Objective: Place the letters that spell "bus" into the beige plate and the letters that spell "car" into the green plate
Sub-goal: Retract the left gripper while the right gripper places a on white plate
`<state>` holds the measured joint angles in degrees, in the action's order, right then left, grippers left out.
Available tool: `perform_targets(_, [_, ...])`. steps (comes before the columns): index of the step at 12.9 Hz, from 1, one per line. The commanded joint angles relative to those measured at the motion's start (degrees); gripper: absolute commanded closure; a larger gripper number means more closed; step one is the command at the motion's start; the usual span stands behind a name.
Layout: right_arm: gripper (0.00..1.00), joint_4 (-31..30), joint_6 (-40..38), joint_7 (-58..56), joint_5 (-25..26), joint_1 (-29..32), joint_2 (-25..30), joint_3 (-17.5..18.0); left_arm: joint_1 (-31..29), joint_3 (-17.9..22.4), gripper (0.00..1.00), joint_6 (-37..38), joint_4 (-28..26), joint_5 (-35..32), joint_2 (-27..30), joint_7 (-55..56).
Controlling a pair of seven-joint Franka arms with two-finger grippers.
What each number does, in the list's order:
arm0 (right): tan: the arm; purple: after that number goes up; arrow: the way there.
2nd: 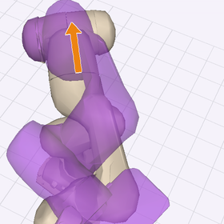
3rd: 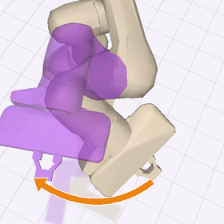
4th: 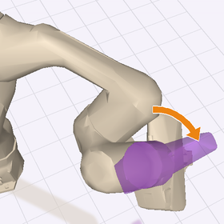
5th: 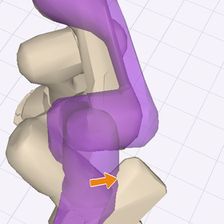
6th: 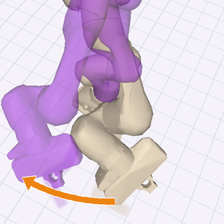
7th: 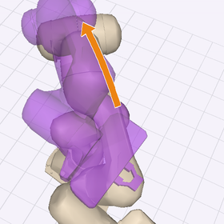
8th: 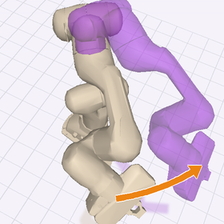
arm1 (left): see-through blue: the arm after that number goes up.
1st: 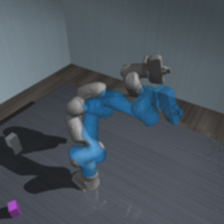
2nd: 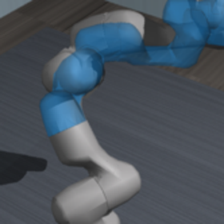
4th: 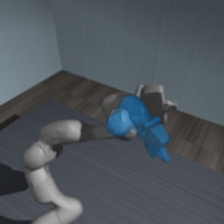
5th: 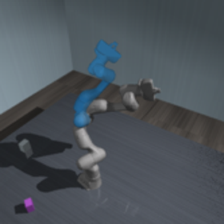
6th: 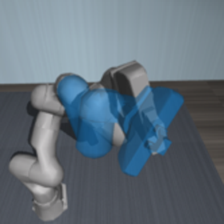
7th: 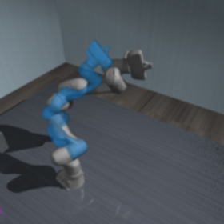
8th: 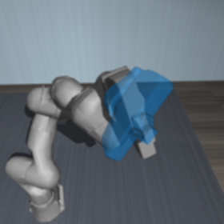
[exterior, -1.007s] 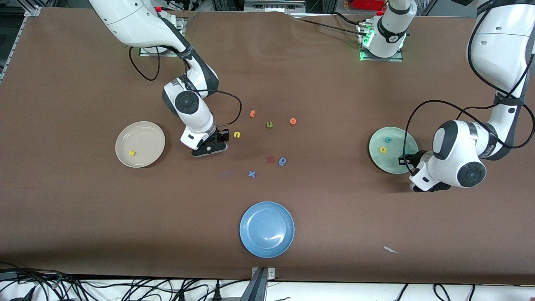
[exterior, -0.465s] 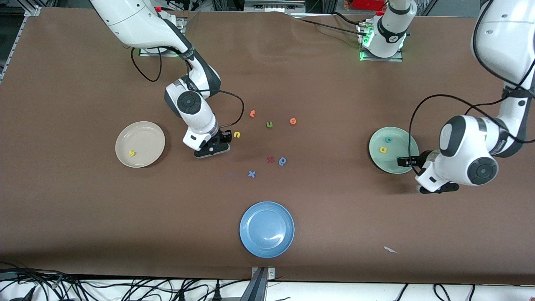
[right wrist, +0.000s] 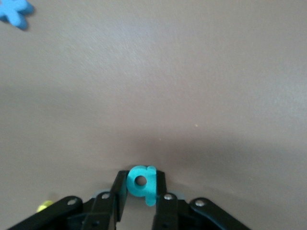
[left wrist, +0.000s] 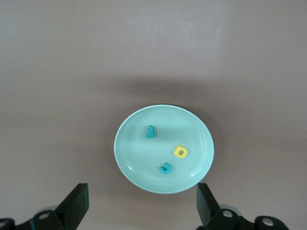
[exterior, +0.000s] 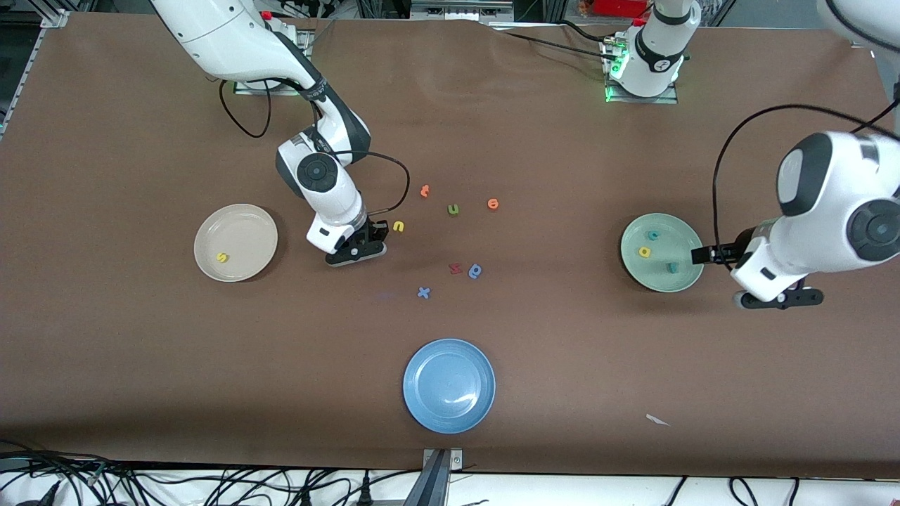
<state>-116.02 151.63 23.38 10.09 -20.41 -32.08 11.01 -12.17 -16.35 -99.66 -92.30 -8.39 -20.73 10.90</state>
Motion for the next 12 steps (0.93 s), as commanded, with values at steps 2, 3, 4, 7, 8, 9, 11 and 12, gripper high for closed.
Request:
perform_targets(2, [0.87,0.18,0.86,0.53,0.89,-0.24,-0.97,-0.03,0.22,0.09,0.01,2.09,-1.04,1.28,5.07,-1.41])
perform_targets(3, [0.87,0.09,0.86,0.18,0.89,-0.24,-0.27,-0.03,0.13,-0.09,0.01,2.36,-0.86,2.06,5.52,-1.5])
perform_targets(4, [0.87,-0.69,0.42,-0.09,0.89,0.19,1.04,-0.03,0.04,0.08,0.01,2.54,0.36,2.41,5.78,-1.5])
perform_targets(7, [0.87,-1.23,-6.94,-3.33,0.89,3.17,6.13,0.06,2.05,1.04,0.01,6.47,3.69,2.59,6.05,-3.42])
perform_targets(8, [0.87,-1.93,-8.71,-5.6,0.72,4.84,8.15,0.06,3.11,2.44,0.01,8.41,5.01,3.64,6.05,-4.91])
perform_targets(9, [0.87,-2.63,-10.64,-8.06,0.54,6.34,9.91,0.15,4.95,4.72,0.01,9.12,5.81,4.52,6.31,-5.1])
perform_targets(11, [0.87,-4.03,-13.63,-12.37,0.37,9.67,13.34,0.24,8.99,9.91,0.01,9.13,5.82,6.54,7.8,-5.36])
perform_targets(12, [0.87,-4.82,-14.52,-14.22,0.36,11.87,14.32,0.93,10.4,11.5,0.01,9.13,5.73,7.25,8.42,-5.37])
